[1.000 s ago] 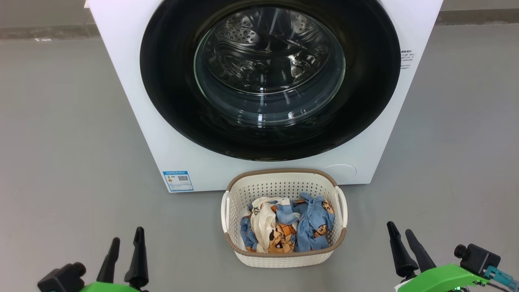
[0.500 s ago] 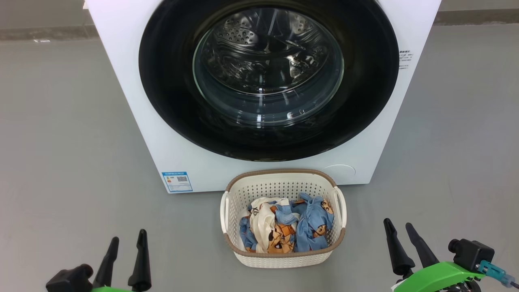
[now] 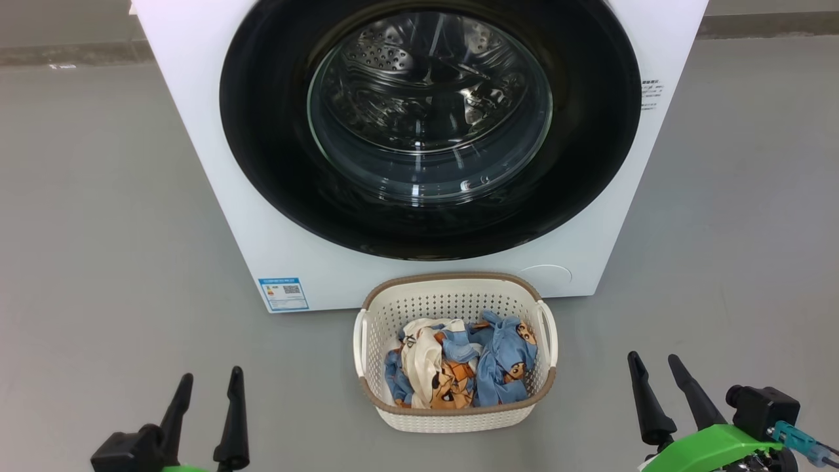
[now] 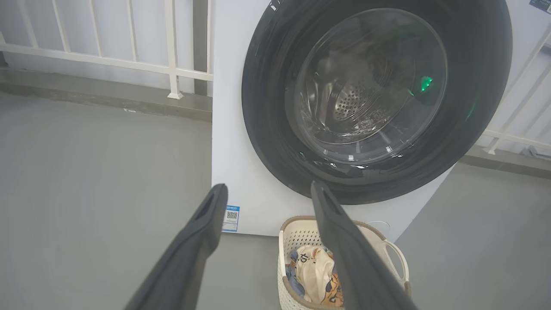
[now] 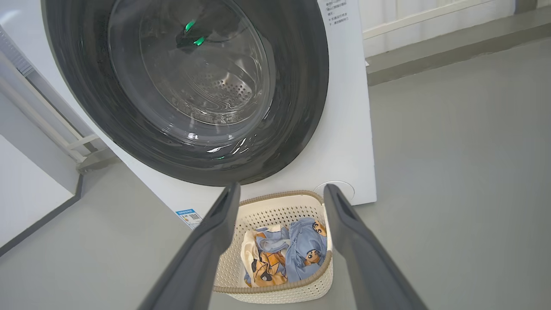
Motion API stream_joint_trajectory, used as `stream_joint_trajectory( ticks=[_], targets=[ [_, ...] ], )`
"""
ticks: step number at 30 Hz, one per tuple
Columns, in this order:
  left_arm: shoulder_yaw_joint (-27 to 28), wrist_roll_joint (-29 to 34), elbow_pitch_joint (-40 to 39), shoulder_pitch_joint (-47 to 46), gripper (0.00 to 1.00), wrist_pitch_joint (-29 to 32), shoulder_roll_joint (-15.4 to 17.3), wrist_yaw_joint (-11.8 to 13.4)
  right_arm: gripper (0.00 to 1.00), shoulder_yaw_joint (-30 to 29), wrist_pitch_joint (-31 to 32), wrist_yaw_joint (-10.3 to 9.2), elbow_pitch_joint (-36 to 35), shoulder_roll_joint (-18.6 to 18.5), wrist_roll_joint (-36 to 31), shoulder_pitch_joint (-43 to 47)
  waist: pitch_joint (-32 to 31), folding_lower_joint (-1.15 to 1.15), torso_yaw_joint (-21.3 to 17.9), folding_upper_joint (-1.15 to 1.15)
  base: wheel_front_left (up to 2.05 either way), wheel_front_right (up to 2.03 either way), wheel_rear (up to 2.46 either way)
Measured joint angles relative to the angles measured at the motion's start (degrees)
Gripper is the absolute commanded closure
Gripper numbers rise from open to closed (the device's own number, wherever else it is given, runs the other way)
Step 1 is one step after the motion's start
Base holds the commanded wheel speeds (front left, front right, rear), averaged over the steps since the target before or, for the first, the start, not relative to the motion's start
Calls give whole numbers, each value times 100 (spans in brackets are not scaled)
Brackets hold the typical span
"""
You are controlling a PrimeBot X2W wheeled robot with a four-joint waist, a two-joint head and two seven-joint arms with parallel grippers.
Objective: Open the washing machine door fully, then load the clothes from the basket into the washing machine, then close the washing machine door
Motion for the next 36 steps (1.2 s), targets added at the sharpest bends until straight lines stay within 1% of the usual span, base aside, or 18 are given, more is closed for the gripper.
stream_joint_trajectory(
  ticks=[11, 36],
  targets=[
    [-14, 614, -48, 1, 0, -145, 32, 0, 0, -63, -153, 0, -9, 2, -679, -1, 24, 0, -45, 0, 0, 0, 0],
    [119, 667, 170, -3, 0, -146, 33, -1, 0, -144, -155, 0, -65, 32, -753, -1, 85, 0, -78, 0, 1, 2, -3]
  ],
)
